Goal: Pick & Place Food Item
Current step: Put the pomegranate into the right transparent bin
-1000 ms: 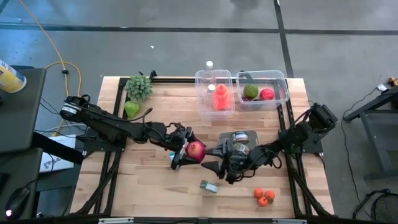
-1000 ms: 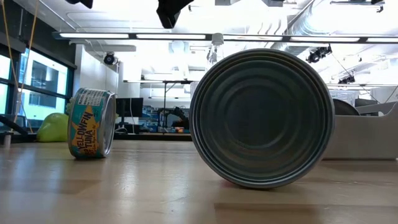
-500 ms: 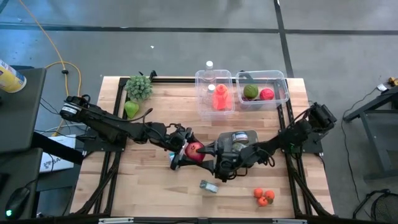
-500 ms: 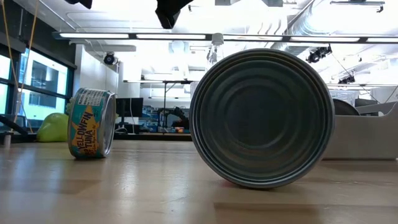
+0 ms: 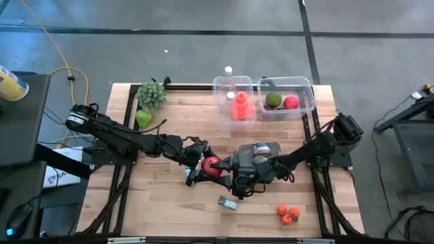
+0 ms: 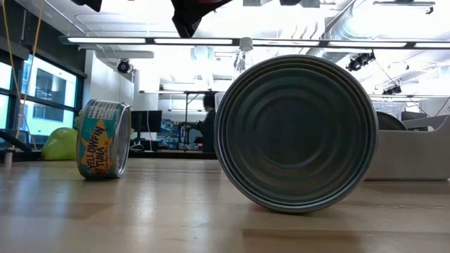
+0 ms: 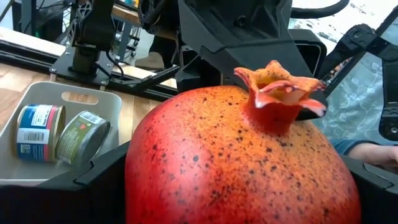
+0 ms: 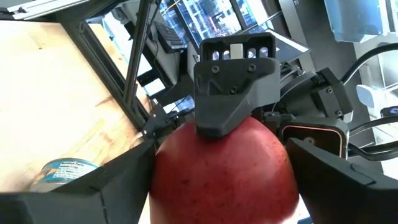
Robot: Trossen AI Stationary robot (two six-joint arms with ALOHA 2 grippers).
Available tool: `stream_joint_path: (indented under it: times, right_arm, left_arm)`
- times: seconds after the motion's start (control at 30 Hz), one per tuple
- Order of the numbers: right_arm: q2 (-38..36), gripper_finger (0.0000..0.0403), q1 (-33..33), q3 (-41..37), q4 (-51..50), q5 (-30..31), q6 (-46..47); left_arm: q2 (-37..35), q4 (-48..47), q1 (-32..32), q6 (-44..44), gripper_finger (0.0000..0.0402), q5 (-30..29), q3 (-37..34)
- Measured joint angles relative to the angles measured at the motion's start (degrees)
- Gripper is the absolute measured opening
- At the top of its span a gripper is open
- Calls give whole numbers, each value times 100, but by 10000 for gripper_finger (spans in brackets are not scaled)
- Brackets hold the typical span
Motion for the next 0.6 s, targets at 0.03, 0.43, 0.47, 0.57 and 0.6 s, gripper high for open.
stream_joint_path:
  times: [0.03,0.43,0.47,0.57,0.6]
  right_arm:
    - [0,320,0,-1,-12,6,3]
    - [11,290,32,-1,-42,49,163]
    - [11,288,45,-1,-42,54,163]
    - [13,286,63,-1,-47,74,205]
    - [13,286,63,-1,-54,73,254]
  left_arm:
    - [0,11,0,0,369,0,0]
    - [0,53,0,-42,369,15,0]
    - [0,54,0,-39,369,15,0]
    - [0,55,0,-44,369,15,0]
    - [0,55,0,-57,369,15,0]
